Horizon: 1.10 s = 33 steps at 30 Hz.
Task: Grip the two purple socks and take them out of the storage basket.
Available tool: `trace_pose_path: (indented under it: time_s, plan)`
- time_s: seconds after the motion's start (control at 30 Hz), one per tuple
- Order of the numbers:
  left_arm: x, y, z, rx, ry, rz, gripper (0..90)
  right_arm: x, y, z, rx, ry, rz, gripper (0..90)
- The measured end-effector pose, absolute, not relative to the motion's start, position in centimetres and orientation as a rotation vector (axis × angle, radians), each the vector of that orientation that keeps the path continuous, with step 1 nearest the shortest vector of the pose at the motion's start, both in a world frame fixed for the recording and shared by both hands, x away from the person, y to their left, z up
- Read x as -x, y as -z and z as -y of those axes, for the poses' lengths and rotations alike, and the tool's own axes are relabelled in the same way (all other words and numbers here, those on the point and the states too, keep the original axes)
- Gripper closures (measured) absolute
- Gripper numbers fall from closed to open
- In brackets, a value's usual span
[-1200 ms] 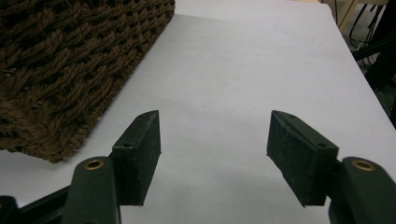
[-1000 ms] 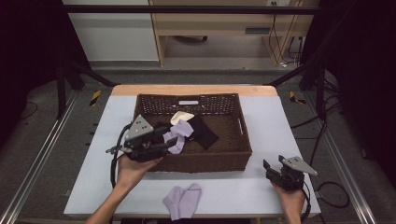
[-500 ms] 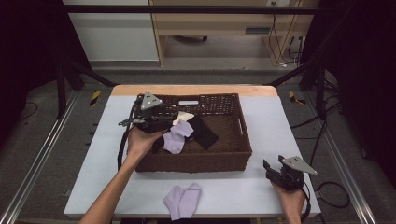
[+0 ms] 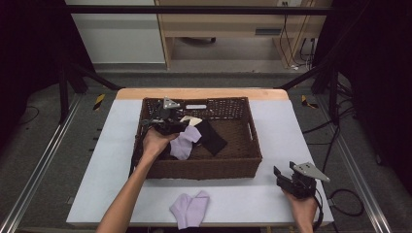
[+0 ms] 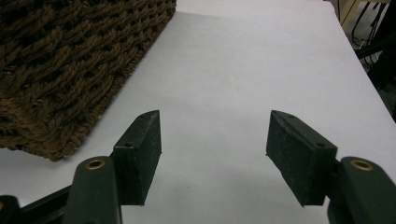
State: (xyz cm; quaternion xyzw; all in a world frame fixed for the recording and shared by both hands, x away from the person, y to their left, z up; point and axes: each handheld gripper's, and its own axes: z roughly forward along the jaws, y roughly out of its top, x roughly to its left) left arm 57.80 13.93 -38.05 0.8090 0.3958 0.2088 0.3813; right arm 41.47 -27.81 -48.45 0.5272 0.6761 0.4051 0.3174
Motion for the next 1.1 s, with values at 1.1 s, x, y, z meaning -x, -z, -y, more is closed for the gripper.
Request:
trace_pose_path:
  time_s: [1.1]
  plan:
    - [-60.3,42.6,-12.1,-2.444,-0.323,-1.096,46.6,-41.6,48.5,27.8,-1.394,-1.061,-1.794,34.9]
